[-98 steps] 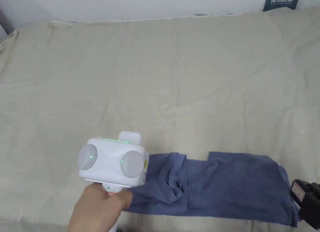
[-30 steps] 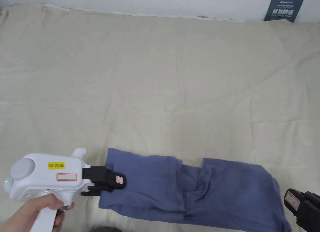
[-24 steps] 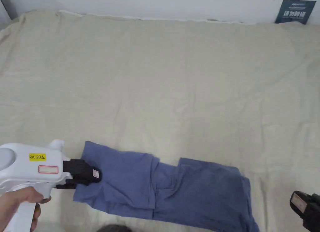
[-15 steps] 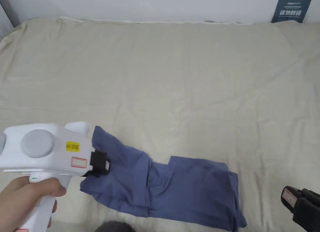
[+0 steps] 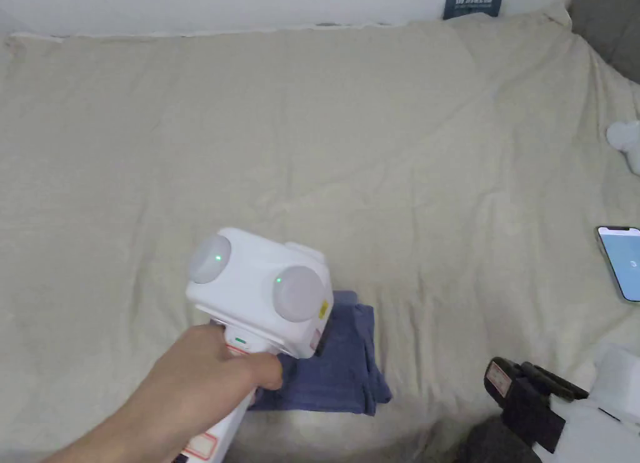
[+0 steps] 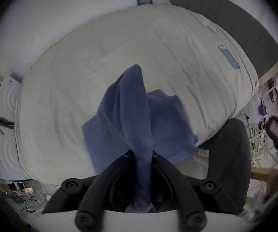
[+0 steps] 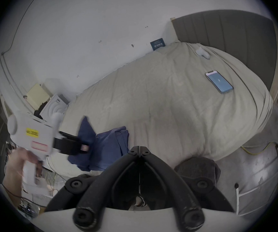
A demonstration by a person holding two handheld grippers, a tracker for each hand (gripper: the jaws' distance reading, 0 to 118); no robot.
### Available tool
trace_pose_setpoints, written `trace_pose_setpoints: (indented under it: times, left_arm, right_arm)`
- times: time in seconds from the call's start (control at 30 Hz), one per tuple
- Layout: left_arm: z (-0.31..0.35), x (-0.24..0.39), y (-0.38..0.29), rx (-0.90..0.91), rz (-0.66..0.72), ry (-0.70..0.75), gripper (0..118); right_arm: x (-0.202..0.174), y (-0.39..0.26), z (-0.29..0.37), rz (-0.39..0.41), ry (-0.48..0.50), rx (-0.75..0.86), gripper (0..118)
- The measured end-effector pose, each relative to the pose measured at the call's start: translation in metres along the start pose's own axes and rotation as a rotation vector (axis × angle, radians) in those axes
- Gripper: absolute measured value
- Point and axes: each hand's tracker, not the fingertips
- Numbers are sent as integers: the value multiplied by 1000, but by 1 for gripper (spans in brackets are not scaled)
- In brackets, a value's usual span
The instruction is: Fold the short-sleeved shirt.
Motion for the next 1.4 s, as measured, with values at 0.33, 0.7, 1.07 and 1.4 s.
trace_pose_setpoints:
  times: [0.33,0.7,1.07,1.4]
  left_arm:
    - [-23,31,11,48,149,-399,103]
    - [-48,-78,-52,-123,118,689,0]
    - [-70,183,13,163,-313,305,0]
    - [-20,-39,2,138,114,-461,0]
  right_arm:
    - [23,10,8,-50,-59,4,0]
    - [12,10,-17,-29,32,-64,0]
    - [47,20,29,-64,-127,-11,0]
    - [-16,23,-50,64,91,-180,0]
